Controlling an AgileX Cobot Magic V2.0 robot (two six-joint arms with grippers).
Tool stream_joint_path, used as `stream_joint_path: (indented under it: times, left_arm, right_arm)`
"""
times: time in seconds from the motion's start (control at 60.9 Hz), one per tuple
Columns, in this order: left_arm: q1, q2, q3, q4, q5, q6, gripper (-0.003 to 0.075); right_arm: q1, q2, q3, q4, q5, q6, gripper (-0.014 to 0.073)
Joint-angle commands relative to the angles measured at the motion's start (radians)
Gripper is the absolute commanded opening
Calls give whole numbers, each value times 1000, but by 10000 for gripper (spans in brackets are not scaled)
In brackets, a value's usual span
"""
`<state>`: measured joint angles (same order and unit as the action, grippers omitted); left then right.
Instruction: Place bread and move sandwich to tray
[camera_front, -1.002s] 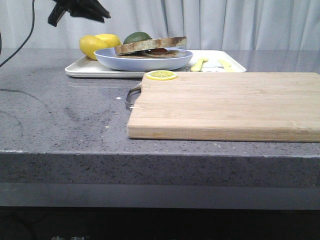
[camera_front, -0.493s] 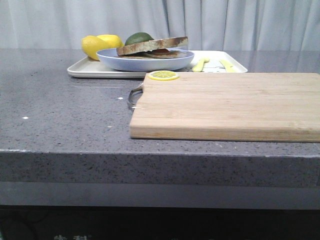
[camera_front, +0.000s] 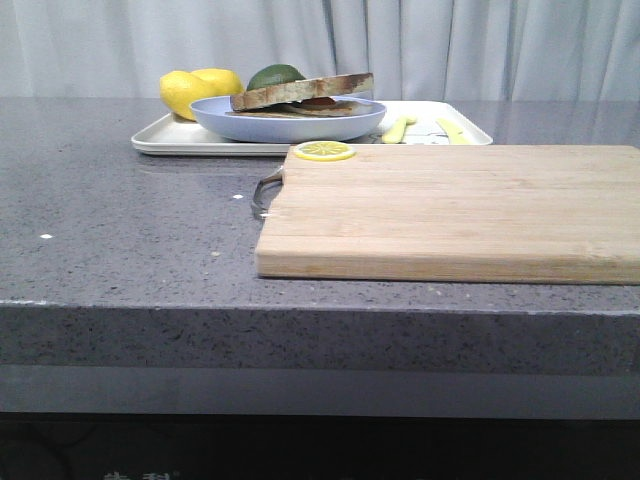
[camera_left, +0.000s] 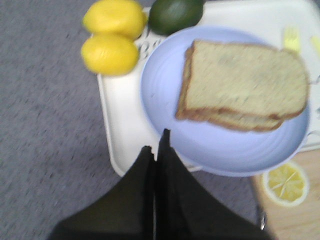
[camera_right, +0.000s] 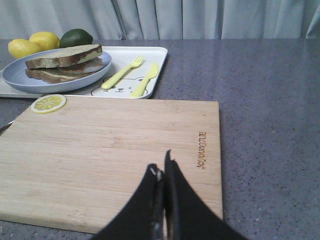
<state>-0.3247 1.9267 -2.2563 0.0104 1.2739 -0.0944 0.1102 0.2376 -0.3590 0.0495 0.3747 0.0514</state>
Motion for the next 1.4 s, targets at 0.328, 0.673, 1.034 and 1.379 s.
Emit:
stream_joint_path:
  times: [0.328,0.673,1.034,1.379]
  left_arm:
    - [-16,-542,698,136,-355,-86,-20]
    - [-16,-985,1203,136,-781,-84,-20]
    - [-16,-1504,1610,136,-947,-84,-20]
    - [-16,-1905,1795,136,-875,-84,-20]
  right_arm:
    - [-4,9,-25,10,-104,-3,-60]
    - [-4,9,-25,10,-104,-3,-60]
    - [-4,9,-25,10,-104,-3,-60]
    - [-4,9,-25,10,-104,-3,-60]
